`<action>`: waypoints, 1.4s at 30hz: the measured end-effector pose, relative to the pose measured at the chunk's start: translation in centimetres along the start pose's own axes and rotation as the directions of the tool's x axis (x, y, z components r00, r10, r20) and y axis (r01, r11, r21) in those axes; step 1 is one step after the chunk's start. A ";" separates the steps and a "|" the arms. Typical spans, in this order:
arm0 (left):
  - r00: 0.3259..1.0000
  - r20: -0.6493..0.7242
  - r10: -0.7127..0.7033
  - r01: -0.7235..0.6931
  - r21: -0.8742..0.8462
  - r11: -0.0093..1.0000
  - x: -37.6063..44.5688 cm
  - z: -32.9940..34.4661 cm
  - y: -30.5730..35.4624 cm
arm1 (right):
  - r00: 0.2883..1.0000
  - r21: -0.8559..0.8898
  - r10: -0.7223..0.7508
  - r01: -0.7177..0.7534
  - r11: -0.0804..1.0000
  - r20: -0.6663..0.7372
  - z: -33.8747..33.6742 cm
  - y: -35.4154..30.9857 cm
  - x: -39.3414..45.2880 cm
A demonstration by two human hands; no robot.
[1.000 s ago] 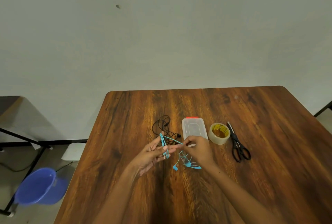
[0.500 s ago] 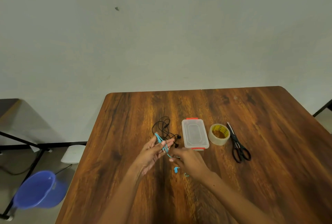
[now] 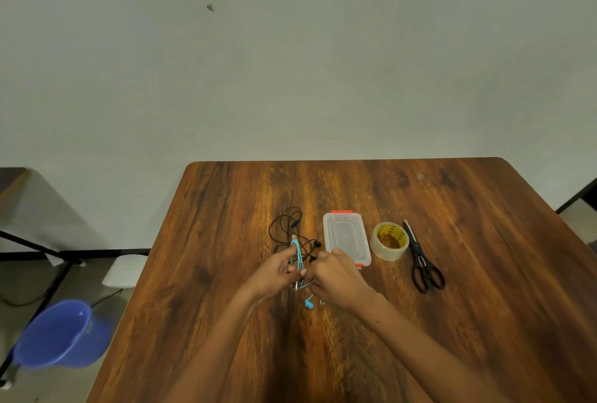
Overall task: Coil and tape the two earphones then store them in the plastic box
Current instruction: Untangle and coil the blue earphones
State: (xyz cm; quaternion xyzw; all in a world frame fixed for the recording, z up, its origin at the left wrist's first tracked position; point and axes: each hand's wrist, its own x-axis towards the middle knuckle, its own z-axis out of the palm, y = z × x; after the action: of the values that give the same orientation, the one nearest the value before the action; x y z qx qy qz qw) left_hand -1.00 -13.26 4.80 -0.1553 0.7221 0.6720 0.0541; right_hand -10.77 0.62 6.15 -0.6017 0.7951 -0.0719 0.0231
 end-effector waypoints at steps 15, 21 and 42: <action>0.932 0.358 -0.056 0.107 -0.124 0.986 -2.4 0.7 1.6 | 0.991 0.114 0.134 -0.132 0.985 -0.014 -2.5 4.0 2.4; 0.914 0.406 -0.017 0.158 -0.316 0.936 -2.8 0.6 1.6 | 0.950 0.325 0.311 -0.299 0.897 0.017 0.0 3.9 2.0; 0.977 -0.133 -0.165 0.076 -0.507 0.859 0.3 0.0 -1.2 | 0.964 0.464 0.200 -0.260 0.847 0.176 3.4 -1.1 -0.6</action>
State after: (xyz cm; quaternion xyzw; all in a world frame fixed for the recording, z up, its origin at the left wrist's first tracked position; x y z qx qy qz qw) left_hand -0.88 -13.37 3.55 -0.2662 0.5148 0.8149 -0.0082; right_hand -9.13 0.63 2.88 -0.4802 0.8154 -0.2283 0.2290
